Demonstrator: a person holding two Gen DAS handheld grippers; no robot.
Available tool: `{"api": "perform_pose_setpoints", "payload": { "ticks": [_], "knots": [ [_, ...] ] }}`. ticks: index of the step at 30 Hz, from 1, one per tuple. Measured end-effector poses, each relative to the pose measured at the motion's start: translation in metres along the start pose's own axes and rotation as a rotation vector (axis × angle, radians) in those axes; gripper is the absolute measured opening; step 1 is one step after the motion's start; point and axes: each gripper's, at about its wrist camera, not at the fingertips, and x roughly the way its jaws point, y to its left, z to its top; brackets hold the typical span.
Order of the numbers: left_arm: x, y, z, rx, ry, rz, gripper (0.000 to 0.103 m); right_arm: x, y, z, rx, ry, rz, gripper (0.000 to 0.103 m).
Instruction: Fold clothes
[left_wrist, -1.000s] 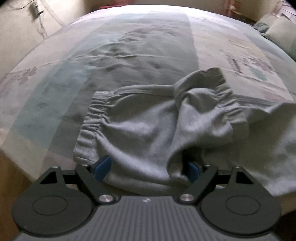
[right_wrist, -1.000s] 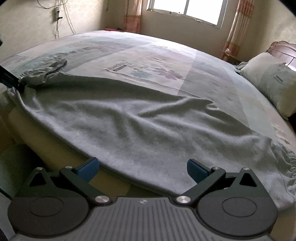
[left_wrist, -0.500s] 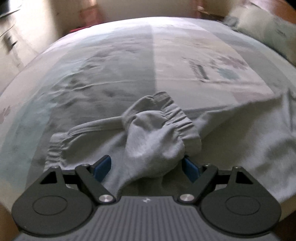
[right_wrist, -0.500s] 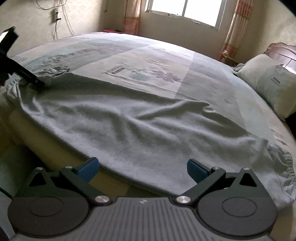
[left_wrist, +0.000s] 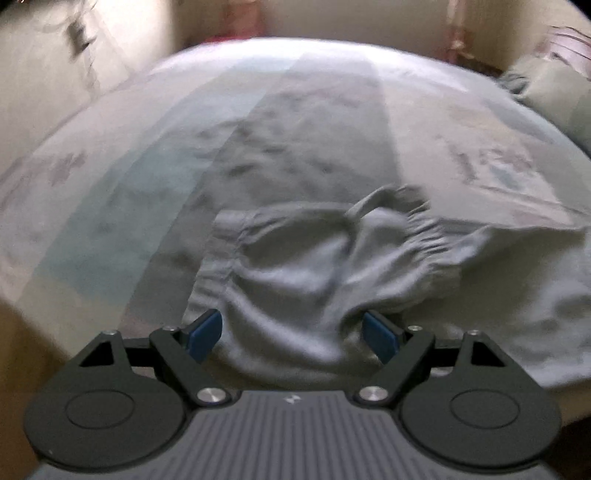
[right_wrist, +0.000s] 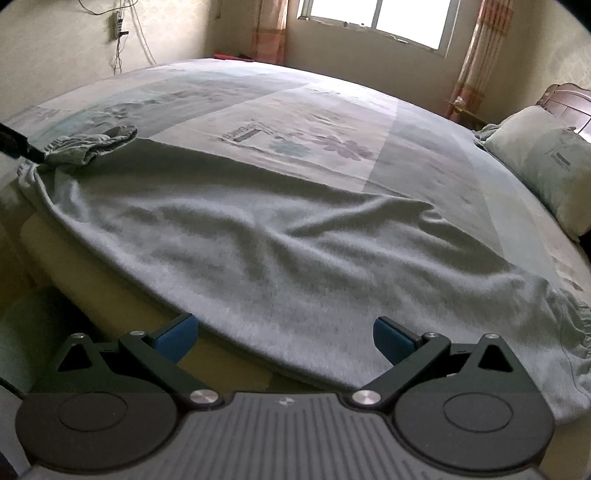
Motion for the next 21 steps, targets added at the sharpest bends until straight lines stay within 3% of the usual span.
{"api": "perform_pose_setpoints", "payload": {
  "ticks": [4,8,10,14,17,21],
  "knots": [
    [-0.003,-0.037,0.017,0.121,-0.036,-0.083,0.084,0.0,0.001,0.001,-0.002,-0.001,-0.004,0.103],
    [0.023,-0.069,0.033,0.199,-0.011,-0.09,0.084,-0.001,0.001,0.001,-0.005,-0.002,-0.007,0.103],
    [0.036,-0.074,0.037,0.195,0.009,-0.099,0.083,0.0,0.0,0.002,-0.003,0.0,-0.005,0.103],
    [0.047,-0.063,0.034,0.157,0.046,-0.064,0.069,0.002,-0.001,0.002,0.0,0.004,-0.002,0.103],
    [0.044,-0.041,0.027,0.102,0.056,-0.089,0.057,0.003,-0.002,0.002,0.003,0.006,0.001,0.103],
    [0.038,-0.01,0.018,0.032,0.061,-0.06,0.056,0.005,-0.003,0.003,0.007,0.01,0.005,0.103]
  ]
}}
